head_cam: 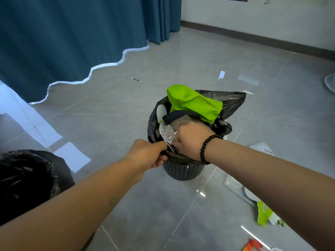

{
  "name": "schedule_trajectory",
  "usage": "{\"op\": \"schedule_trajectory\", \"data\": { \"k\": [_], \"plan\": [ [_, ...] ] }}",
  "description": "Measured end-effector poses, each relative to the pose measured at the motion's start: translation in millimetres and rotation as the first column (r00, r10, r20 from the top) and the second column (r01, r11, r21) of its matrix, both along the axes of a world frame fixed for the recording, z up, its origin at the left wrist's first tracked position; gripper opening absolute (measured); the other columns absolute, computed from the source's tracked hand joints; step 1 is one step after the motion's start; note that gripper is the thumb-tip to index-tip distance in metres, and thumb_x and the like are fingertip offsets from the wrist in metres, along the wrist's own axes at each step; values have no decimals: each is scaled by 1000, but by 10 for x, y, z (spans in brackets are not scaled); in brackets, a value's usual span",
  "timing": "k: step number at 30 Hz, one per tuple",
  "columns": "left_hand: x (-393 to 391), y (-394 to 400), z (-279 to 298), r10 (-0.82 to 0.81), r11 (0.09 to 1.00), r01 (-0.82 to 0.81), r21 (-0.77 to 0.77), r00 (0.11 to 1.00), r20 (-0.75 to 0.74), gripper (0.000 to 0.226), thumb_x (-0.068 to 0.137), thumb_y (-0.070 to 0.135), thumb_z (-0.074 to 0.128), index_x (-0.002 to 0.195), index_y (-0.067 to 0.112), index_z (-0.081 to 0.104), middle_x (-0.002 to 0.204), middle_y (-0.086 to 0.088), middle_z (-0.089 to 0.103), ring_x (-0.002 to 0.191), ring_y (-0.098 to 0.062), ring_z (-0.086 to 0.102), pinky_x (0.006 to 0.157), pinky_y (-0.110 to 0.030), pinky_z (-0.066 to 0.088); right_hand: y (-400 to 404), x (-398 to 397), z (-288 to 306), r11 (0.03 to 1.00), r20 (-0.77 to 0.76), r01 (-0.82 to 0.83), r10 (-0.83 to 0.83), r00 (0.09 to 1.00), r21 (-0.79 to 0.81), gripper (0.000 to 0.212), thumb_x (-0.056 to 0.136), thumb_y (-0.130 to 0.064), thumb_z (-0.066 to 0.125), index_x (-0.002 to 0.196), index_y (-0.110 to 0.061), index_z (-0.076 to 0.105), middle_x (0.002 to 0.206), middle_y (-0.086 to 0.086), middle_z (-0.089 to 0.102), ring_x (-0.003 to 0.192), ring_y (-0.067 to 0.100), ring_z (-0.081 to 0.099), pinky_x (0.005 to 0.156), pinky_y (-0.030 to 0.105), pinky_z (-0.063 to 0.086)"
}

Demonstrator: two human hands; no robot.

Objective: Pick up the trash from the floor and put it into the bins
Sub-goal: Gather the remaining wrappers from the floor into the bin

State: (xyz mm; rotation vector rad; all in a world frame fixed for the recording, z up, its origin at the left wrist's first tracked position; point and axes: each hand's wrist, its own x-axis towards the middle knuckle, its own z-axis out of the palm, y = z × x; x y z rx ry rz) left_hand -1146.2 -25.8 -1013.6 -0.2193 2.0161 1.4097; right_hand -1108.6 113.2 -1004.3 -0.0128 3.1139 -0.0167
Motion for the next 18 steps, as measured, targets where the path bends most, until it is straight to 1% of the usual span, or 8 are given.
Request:
{"op": "schedule_trajectory", "data": {
  "k": [3,6,8,10,12,14,16,18],
  "plan": [
    [2,4,4,-2,1000,3,15,1000,-30,12,85,8,63,77,1,61,69,-14,62,53,-13,56,55,-21,53,-58,30,3,1000,180,-24,23,983,2,27,93,-31,41,91,-13,61,107,8,64,86,24,55,66,26,38],
    [37,-7,20,-4,999,7,42,998,-61,14,90,9,61,89,-5,63,72,-15,63,56,-13,59,57,-21,56,-34,29,144,967,300,100,-26,954,-235,32,97,-20,36,97,-7,65,108,13,64,96,29,59,71,26,36],
    [85,-27,31,19,998,-16,54,997,-71,13,92,11,60,86,0,59,72,-15,64,61,-15,61,64,-26,58,76,69,229,898,273,174,-63,960,-403,31,98,-17,37,100,-3,65,105,15,66,101,31,60,76,26,42],
    [149,-38,47,30,998,-26,50,997,-74,15,93,14,59,81,7,54,73,-14,65,68,-18,63,72,-32,57,197,169,292,868,160,143,-74,984,-475,30,95,-18,40,87,0,63,93,18,68,91,33,62,78,34,49],
    [200,-44,54,23,999,-21,37,998,-65,13,92,17,60,83,11,54,81,-12,67,76,-19,66,75,-35,57,304,299,283,835,51,131,-122,991,-534,28,91,-18,43,85,0,64,86,18,68,85,31,61,77,39,48],
    [251,-33,49,-6,1000,7,15,999,-43,13,91,22,62,93,9,59,93,-10,70,84,-17,68,72,-32,56,397,485,260,774,-18,130,-180,984,-620,24,89,-17,47,89,-9,70,85,11,71,84,26,63,79,37,49],
    [299,-20,32,-22,1000,22,8,1000,-18,21,91,26,62,100,7,62,98,-8,70,87,-16,68,69,-30,55,473,666,235,656,-45,127,-239,970,-744,23,88,-15,50,88,-22,73,83,3,73,84,23,67,81,40,53],
    [396,36,28,-36,999,36,12,999,2,25,91,29,63,102,8,64,98,-7,71,88,-16,68,70,-29,55,551,909,193,561,-64,131,-314,947,-817,24,88,-13,53,85,-25,73,84,-2,73,85,19,68,81,42,55]
  ]
}}
